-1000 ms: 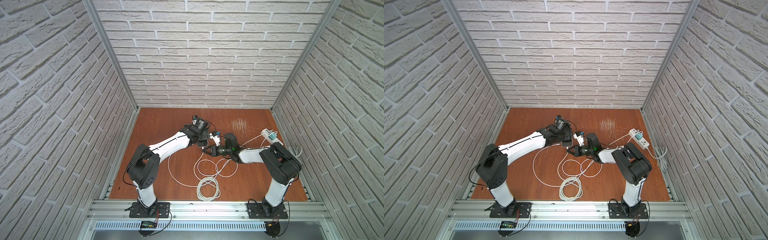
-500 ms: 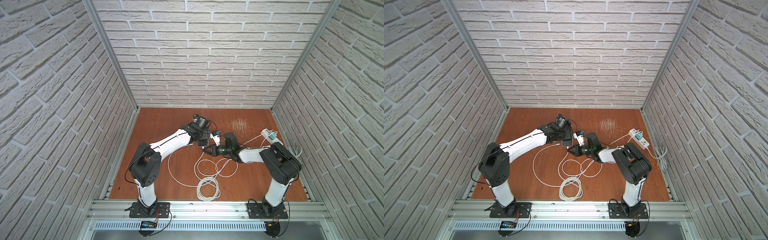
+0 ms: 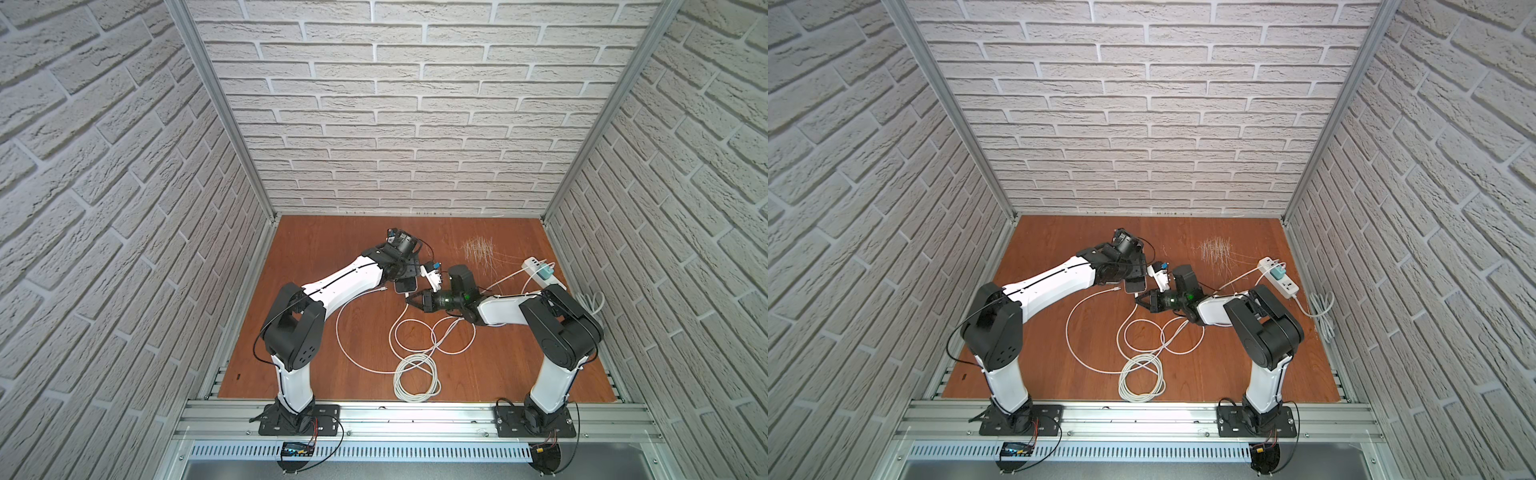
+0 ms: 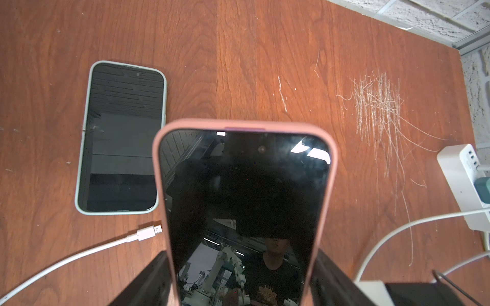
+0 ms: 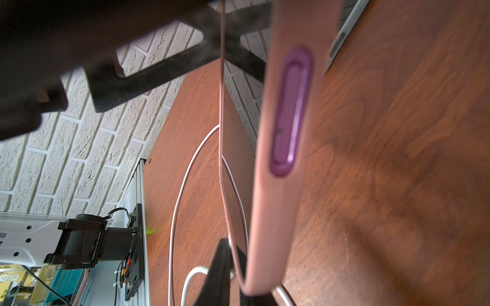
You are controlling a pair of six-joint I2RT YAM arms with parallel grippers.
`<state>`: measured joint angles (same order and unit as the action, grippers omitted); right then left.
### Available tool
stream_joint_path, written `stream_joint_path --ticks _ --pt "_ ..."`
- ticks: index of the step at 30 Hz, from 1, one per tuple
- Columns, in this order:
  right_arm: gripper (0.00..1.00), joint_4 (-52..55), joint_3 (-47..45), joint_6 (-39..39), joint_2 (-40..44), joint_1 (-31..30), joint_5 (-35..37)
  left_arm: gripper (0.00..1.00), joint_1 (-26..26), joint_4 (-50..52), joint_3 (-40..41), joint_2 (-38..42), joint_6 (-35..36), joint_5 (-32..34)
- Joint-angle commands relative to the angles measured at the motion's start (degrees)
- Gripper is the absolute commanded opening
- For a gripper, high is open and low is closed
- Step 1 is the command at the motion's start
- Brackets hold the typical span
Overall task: Plug the charging cable into the phone
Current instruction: Insert the charging cable into the phone, then place the phone at the center of the board.
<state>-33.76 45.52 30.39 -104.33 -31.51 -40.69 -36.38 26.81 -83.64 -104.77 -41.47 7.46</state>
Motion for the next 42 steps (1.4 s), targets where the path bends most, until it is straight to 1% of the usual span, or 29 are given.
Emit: stream_joint_path --ticks 1,3,7,11,15,18,21,23,29,35,39,42 --pt "0.1 -9.7 4.3 -2.5 3.0 1.3 3.9 0.31 0.2 9.0 -2.0 -1.7 1.3 -6.3" --pt "0.2 -8.9 4.3 -3.3 3.3 1.4 3.6 0.31 1.3 10.1 -3.8 -2.3 2.1 -6.3" --pt "0.34 -6.7 4.1 -4.5 4.1 1.4 2.8 0.31 3.4 10.8 -6.5 -3.6 3.1 -7.1" --pt "0.43 -4.3 3.3 -5.9 6.0 1.4 1.7 0.31 4.8 12.1 -9.6 -5.2 3.8 -7.3" --pt "0.49 2.0 2.0 -7.6 10.3 1.4 1.2 0.31 5.8 13.2 -12.5 -6.4 5.4 -7.2" --pt "0.51 8.9 0.0 -8.8 15.6 1.4 5.3 0.32 6.0 14.7 -15.1 -8.2 8.4 -7.3" --pt "0.52 15.6 -2.8 -9.5 23.3 1.5 10.9 0.32 5.8 18.2 -20.4 -12.6 14.7 -8.6" --pt "0.52 17.5 -5.6 -9.5 28.5 1.4 12.2 0.31 5.4 20.4 -23.9 -15.5 18.8 -8.7" --pt "0.54 18.4 -16.4 -7.9 46.7 1.4 13.7 0.32 2.2 25.5 -33.3 -22.3 30.8 -10.3" --pt "0.54 26.0 -21.4 -8.3 63.6 1.4 14.7 0.32 -2.2 33.3 -45.0 -31.1 39.1 -8.3" --pt "0.54 29.5 -23.6 -7.0 72.1 1.4 15.6 0.34 -5.1 36.5 -50.5 -35.5 46.1 -5.4" --pt "0.54 31.8 -24.2 -6.0 75.8 1.4 15.9 0.35 -7.4 38.3 -52.6 -38.0 51.3 -3.0"
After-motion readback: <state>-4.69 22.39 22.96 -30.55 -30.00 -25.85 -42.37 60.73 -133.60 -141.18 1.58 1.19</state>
